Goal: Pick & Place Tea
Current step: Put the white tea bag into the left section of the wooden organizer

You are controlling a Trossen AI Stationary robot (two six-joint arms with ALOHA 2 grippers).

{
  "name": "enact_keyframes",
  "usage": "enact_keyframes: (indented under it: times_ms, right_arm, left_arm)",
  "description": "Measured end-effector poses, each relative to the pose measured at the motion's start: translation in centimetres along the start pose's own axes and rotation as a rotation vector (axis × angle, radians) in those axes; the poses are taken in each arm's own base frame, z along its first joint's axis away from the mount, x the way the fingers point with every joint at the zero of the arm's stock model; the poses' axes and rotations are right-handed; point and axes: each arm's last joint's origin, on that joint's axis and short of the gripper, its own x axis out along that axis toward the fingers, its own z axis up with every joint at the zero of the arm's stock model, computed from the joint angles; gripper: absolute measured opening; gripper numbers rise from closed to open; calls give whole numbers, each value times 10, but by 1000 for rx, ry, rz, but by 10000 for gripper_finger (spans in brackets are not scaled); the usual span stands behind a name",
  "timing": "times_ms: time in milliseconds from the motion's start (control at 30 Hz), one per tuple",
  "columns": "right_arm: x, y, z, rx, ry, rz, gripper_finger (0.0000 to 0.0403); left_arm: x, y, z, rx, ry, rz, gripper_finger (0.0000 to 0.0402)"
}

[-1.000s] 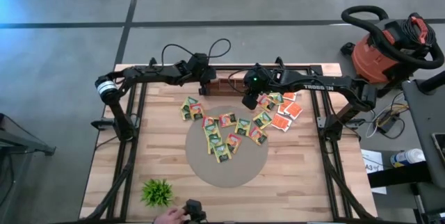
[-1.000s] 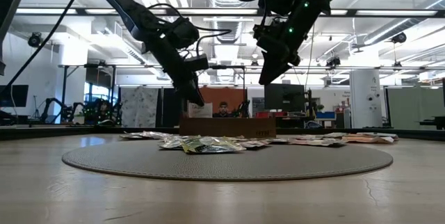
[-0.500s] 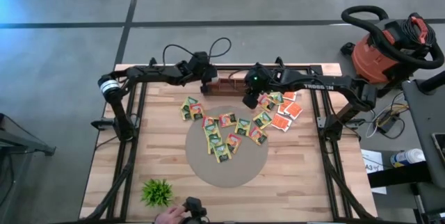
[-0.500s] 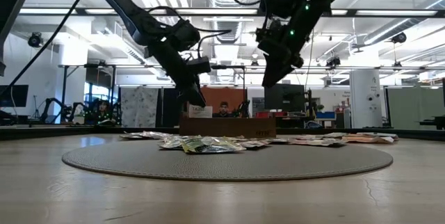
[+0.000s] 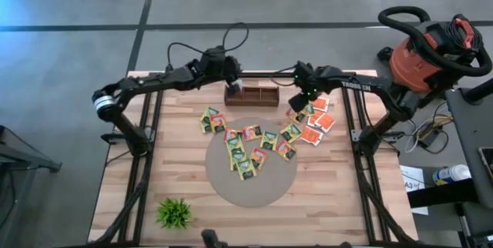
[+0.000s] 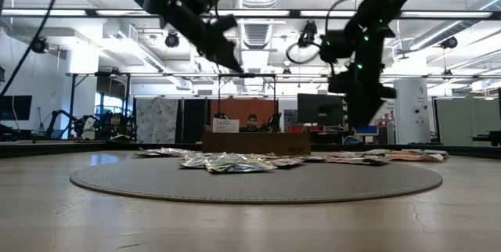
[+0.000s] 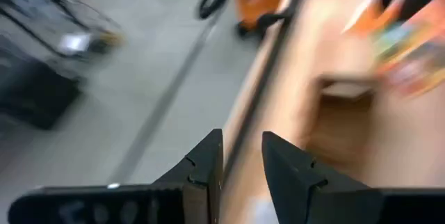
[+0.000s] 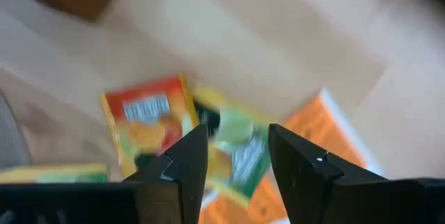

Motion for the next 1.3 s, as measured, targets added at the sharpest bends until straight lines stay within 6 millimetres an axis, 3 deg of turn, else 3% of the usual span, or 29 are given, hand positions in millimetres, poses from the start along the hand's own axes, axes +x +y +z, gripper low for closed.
enact_keyframes:
  times_ms: [200,467,867,1300]
  right_arm:
    - [18,-25,-16,121,111,-15,150]
    - [23,-29,-25,-63,126,-198,150]
    - [35,-74,-19,190,147,-175,151]
    - [39,-70,-20,350,140,-139,151]
  left_arm:
    - [-21,-20,7,-270,-19,-218,96]
    - [-34,-46,7,-212,62,-300,96]
    - [-34,-49,6,-222,81,-286,96]
    - [-37,-58,5,-222,110,-308,96]
